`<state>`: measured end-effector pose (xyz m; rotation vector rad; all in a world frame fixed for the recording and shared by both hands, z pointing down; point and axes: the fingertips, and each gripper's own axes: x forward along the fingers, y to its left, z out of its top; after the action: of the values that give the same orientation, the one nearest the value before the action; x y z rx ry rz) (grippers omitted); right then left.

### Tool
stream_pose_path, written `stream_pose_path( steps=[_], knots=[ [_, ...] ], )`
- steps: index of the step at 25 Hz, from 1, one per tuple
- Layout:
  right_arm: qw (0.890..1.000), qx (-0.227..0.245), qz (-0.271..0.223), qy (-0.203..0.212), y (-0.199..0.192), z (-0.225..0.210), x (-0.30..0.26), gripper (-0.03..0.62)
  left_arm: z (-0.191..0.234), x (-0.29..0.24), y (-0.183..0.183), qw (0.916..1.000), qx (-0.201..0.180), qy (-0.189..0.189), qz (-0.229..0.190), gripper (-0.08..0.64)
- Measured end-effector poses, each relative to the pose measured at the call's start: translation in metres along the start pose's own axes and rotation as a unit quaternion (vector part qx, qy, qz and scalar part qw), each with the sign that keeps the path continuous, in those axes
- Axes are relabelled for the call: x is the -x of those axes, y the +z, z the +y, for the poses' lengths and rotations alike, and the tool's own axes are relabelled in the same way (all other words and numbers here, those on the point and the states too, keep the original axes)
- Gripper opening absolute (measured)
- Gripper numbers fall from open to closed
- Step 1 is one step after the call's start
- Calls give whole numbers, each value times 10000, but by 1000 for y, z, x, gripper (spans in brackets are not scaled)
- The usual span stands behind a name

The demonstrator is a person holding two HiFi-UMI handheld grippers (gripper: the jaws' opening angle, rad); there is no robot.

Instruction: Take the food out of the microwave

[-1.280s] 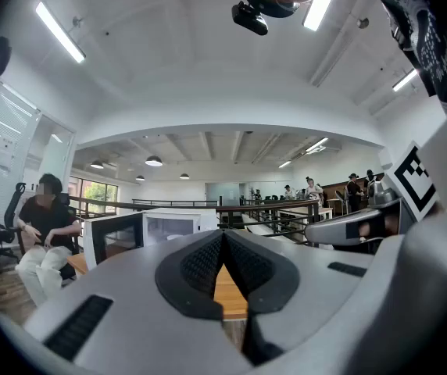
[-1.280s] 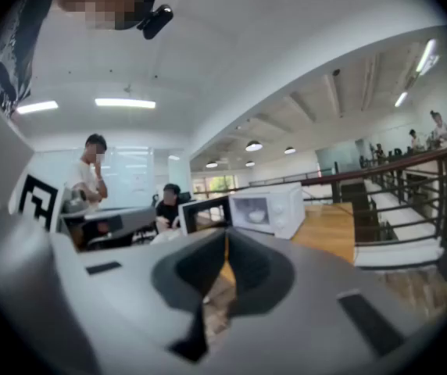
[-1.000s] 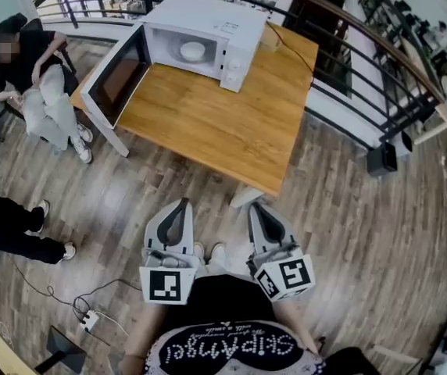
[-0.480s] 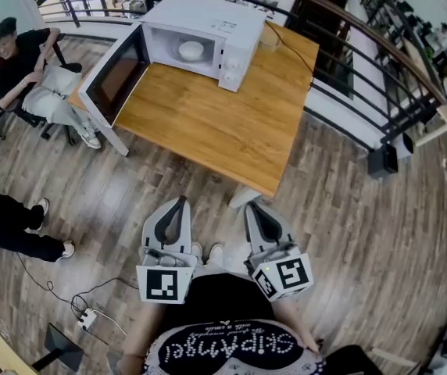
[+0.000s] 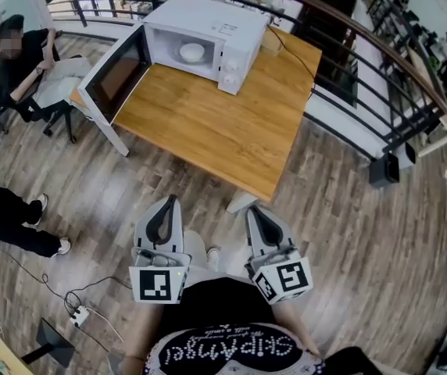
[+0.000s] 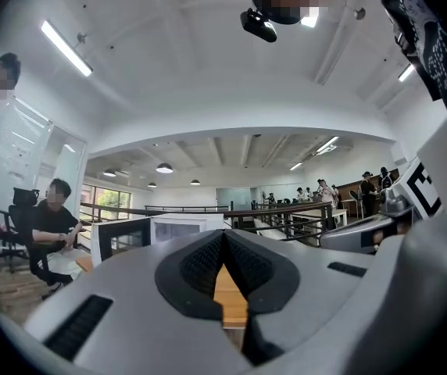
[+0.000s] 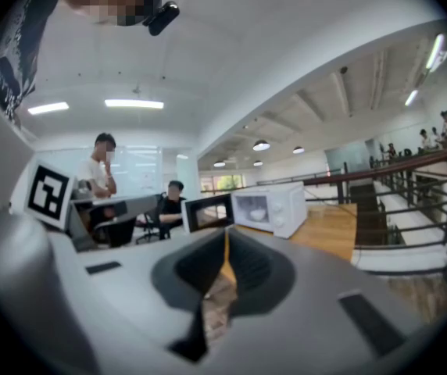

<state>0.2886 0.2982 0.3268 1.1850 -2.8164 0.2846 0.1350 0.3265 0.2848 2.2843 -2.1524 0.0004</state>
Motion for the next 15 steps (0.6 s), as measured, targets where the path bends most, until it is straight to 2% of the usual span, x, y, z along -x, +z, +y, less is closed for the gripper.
stream_pose_path(
  steps=[8,15],
  knots=[
    [9999,-38,69,124,-2,-4,-23,35,8,-16,2,9999,-80,49,-93,32],
    [9997,-34,109,196,5,-3,-79,35,47,-56,-5,9999,34,98,-10,32]
  ],
)
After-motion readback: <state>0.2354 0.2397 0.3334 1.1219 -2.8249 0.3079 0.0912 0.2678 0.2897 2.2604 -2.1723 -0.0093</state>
